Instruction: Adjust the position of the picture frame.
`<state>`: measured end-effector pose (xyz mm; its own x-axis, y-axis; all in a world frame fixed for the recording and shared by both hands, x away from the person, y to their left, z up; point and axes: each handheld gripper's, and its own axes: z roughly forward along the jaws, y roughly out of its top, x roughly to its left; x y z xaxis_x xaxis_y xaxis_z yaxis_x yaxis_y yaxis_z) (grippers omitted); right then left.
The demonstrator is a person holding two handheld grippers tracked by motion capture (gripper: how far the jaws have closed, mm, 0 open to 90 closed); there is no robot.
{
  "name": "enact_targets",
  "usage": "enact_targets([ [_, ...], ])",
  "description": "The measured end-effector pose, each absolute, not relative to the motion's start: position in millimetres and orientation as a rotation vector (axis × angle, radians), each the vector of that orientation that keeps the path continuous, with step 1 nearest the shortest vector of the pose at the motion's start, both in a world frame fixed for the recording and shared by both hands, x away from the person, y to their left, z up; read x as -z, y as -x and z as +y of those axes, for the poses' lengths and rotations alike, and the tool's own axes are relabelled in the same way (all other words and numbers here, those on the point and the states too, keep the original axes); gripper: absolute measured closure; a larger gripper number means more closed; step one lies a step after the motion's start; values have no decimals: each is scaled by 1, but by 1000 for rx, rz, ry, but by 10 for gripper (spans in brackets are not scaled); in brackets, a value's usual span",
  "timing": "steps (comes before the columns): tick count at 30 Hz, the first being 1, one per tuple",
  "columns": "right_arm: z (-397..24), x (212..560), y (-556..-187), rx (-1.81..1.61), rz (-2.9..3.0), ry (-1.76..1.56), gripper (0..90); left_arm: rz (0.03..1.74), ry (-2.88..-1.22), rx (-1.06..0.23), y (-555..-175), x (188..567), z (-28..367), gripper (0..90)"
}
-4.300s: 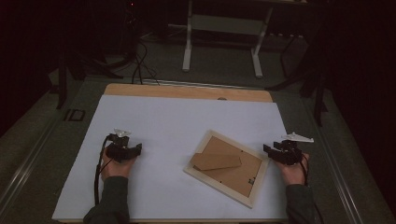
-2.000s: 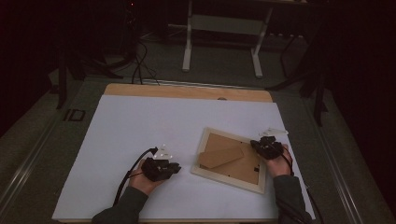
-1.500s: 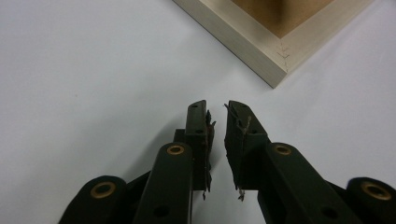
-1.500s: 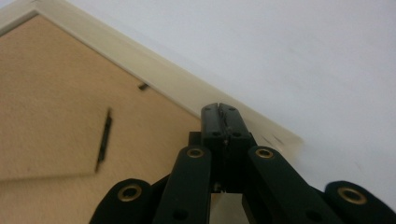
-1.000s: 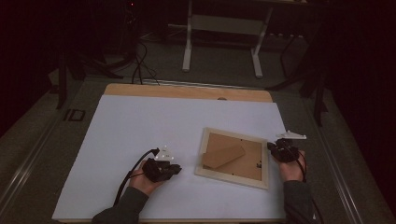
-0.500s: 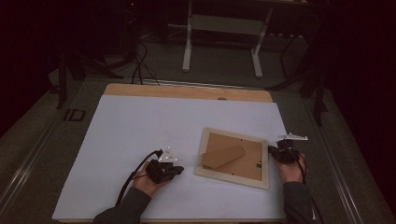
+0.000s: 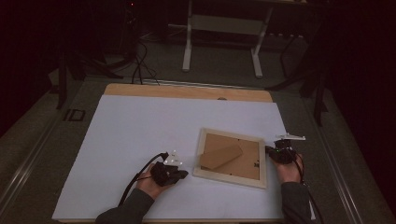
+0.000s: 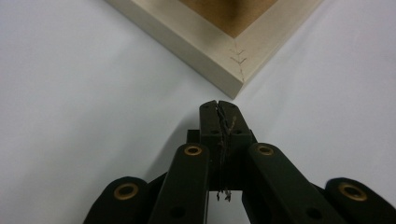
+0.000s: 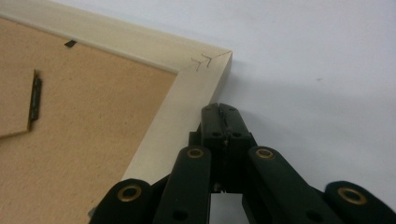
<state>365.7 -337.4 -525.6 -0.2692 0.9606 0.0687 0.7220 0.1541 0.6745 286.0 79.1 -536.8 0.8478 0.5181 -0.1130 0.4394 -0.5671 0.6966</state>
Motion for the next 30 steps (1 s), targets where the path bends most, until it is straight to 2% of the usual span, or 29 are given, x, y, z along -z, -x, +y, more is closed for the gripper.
enact_targets([
  [7,-331,526,-363,-867,2085,-1596,900,632,-2297,-130,-279,535,73,900],
  [30,-316,524,-361,-928,2152,-1574,900,610,-2327,-92,-275,533,82,899],
])
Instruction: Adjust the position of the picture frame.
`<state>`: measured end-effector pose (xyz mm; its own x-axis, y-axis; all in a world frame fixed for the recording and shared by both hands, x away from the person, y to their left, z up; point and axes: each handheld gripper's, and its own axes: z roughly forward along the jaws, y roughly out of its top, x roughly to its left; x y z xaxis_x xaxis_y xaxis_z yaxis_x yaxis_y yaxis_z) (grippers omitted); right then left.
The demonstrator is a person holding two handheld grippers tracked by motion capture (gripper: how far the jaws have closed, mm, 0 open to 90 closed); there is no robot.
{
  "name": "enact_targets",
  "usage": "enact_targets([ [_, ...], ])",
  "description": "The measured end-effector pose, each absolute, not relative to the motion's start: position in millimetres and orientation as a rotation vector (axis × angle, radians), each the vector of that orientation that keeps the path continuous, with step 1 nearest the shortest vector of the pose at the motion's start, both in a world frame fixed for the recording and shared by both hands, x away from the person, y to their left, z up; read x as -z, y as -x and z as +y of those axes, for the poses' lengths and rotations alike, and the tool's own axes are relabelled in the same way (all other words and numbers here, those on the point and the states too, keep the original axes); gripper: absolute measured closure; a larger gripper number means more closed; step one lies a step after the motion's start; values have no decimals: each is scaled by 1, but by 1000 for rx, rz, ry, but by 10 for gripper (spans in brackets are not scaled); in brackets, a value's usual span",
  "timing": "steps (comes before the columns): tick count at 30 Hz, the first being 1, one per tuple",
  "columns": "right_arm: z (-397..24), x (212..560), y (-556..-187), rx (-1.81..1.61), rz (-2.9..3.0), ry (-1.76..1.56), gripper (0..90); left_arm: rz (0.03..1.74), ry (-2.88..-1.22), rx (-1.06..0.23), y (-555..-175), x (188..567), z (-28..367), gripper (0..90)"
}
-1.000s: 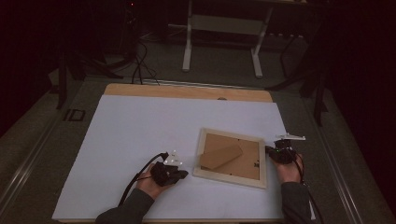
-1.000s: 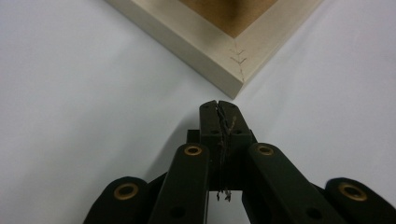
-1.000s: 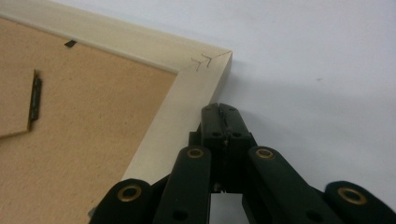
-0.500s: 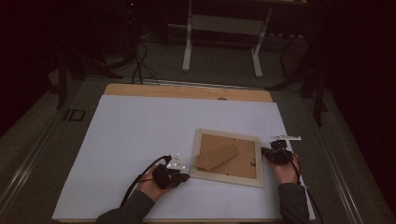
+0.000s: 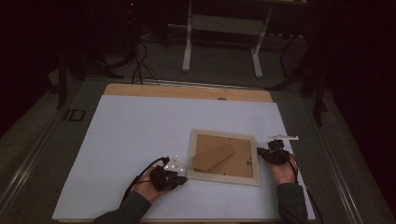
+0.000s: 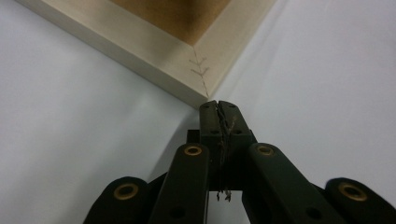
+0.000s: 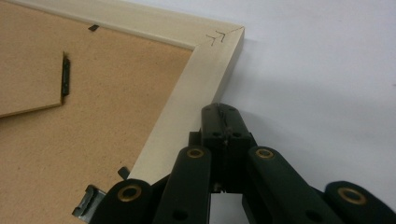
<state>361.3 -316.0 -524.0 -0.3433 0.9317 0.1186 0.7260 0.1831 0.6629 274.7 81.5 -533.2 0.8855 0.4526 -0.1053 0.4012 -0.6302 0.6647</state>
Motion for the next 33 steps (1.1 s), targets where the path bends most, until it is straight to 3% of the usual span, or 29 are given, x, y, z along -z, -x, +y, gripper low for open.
enact_targets([
  [19,-277,525,-374,-952,2232,-1474,900,700,-2310,-104,-281,532,108,882],
  [33,-243,529,-384,-976,2278,-1429,900,878,-2234,-151,-285,529,158,880],
])
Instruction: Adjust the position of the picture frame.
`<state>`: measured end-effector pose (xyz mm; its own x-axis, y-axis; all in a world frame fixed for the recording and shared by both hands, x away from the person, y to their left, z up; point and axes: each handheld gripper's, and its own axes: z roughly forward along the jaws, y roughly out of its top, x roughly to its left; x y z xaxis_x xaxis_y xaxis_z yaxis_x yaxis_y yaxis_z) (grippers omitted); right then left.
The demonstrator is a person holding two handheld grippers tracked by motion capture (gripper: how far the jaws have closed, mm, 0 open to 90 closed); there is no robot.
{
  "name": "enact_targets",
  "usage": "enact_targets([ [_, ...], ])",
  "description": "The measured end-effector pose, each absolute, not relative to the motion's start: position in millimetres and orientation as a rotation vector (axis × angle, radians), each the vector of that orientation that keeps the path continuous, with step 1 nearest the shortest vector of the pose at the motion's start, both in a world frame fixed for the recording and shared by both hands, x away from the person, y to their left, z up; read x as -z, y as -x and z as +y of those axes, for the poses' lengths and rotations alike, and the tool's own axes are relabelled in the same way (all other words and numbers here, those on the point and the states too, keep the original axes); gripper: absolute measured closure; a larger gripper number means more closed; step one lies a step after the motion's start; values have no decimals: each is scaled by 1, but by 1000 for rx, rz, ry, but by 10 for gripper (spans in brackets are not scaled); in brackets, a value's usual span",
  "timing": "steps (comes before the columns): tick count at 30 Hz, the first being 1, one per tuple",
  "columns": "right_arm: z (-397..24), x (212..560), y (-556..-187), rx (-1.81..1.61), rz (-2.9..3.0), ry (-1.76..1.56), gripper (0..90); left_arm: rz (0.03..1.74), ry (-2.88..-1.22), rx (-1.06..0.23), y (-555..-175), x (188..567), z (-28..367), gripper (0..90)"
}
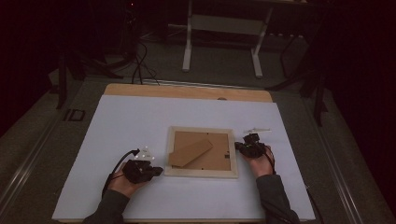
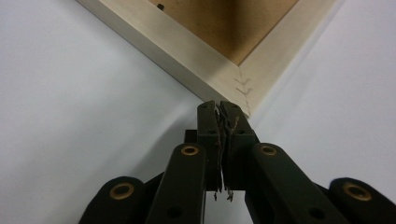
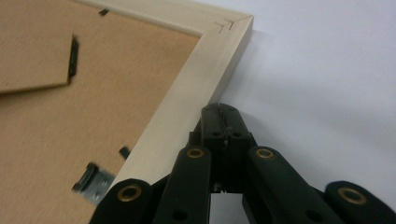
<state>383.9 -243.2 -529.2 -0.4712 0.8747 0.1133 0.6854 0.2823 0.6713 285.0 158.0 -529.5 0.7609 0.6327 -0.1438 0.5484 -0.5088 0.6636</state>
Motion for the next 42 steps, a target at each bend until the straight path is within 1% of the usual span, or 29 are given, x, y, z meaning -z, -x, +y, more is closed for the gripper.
enact_targets([
  [6,-240,528,-369,-975,2320,-1423,900,911,-2233,-134,-293,533,159,883],
  [10,-241,526,-356,-947,2367,-1407,900,918,-2230,-131,-294,533,159,888],
  [15,-240,521,-348,-889,2455,-1366,900,932,-2228,-132,-294,533,160,896],
  [20,-241,520,-345,-874,2525,-1333,900,953,-2216,-122,-295,533,162,900],
  [23,-241,520,-344,-877,2519,-1347,900,958,-2221,-146,-295,533,160,900],
  [35,-232,521,-345,-882,2453,-1418,900,1015,-2169,-118,-301,535,165,900],
  [42,-231,521,-346,-892,2425,-1454,900,1072,-2147,-158,-307,535,161,900],
])
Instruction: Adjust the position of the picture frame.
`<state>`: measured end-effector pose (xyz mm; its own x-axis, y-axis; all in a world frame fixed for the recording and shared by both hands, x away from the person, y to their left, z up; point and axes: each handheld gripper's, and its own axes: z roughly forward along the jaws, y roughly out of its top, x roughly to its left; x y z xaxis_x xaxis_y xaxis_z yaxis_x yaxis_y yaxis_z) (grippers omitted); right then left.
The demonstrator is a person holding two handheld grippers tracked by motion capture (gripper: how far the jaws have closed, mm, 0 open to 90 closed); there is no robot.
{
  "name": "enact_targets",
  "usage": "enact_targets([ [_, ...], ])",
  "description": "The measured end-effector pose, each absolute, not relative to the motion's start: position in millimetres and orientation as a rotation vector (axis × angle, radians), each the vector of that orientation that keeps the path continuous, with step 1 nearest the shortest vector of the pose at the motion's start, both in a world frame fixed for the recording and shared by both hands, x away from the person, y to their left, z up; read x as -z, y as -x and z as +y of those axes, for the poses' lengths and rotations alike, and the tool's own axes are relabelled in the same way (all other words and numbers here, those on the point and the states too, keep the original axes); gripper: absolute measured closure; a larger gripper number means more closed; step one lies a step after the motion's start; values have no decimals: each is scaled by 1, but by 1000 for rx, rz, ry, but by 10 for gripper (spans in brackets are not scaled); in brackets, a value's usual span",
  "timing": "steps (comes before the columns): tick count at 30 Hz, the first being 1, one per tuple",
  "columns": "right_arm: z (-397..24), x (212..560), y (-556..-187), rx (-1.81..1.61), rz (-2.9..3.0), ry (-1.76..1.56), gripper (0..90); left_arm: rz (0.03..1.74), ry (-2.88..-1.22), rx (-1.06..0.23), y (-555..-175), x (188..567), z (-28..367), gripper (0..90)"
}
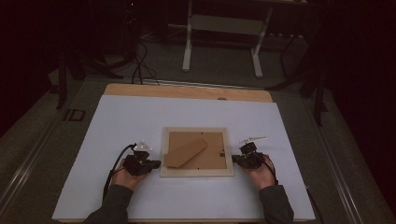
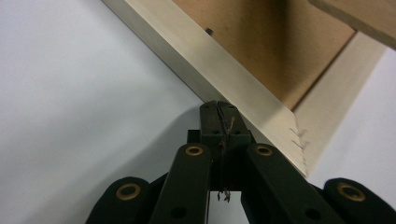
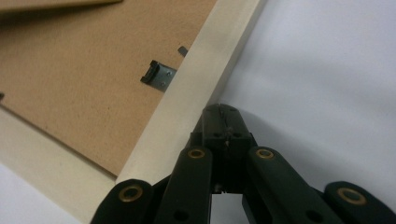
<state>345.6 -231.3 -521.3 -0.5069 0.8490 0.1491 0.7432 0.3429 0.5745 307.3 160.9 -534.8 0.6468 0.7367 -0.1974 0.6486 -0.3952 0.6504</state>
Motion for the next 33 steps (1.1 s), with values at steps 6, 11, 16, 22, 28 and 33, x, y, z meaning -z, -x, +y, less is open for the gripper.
enact_targets([
  [6,-236,523,-350,-936,2394,-1506,900,1098,-2136,-186,-314,535,156,900],
  [11,-236,523,-354,-931,2369,-1518,900,1116,-2120,-183,-320,535,155,900],
  [16,-233,523,-354,-913,2359,-1494,900,1137,-2093,-174,-324,536,158,900],
  [22,-225,524,-358,-925,2366,-1465,900,1184,-2069,-215,-327,536,165,900],
  [28,-213,525,-361,-944,2383,-1435,900,1224,-2057,-230,-328,535,176,900],
  [33,-209,526,-360,-956,2390,-1427,900,1217,-2047,-217,-327,536,181,900],
])
